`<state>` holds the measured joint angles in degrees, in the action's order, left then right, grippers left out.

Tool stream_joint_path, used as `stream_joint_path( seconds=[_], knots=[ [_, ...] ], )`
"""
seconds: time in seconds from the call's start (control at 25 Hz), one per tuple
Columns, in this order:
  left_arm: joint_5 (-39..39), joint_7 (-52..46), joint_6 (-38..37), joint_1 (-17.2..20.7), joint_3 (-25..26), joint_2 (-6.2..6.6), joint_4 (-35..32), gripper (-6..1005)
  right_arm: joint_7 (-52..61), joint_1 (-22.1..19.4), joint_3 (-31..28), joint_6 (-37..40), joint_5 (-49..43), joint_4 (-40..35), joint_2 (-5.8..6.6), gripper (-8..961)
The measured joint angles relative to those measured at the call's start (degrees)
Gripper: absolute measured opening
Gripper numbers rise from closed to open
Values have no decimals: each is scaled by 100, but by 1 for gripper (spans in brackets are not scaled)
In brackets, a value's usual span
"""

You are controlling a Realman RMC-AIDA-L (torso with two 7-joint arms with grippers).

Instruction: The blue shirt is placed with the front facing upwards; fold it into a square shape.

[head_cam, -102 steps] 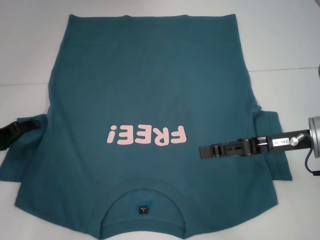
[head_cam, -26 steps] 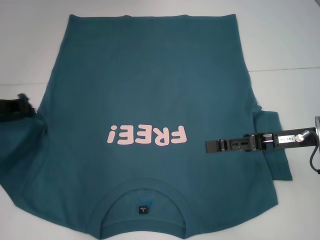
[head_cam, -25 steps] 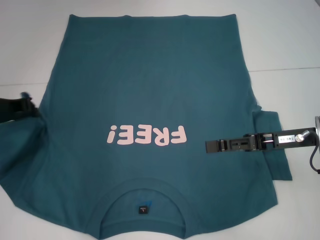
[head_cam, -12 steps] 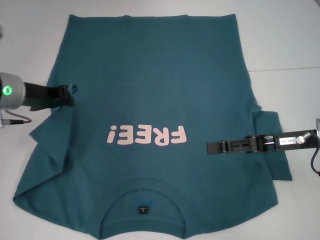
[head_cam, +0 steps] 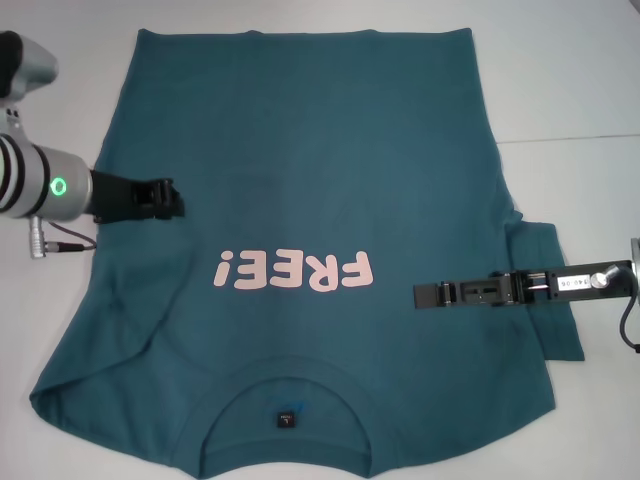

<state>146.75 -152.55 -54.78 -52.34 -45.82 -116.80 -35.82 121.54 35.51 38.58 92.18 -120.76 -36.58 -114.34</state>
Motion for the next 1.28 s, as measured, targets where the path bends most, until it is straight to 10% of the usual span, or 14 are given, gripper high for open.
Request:
stream_joint_path(
  seconds=[0.24, 0.68, 0.92, 1.28],
  knots=[
    [-46, 96, -157, 73, -214, -28, -95, 168, 1, 0, 0, -60, -4, 32, 8, 943],
    [-537, -13, -1153, 892, 43, 121, -691, 593, 71, 34, 16, -57, -25, 30, 47, 942],
    [-543, -53, -1494, 1276, 361, -2, -926, 858, 230, 49, 33, -40, -26, 27, 107, 942],
    [-548, -112, -1630, 1361, 510, -9, -863, 951, 316, 12, 1, -73, -27, 27, 171, 942]
  ],
)
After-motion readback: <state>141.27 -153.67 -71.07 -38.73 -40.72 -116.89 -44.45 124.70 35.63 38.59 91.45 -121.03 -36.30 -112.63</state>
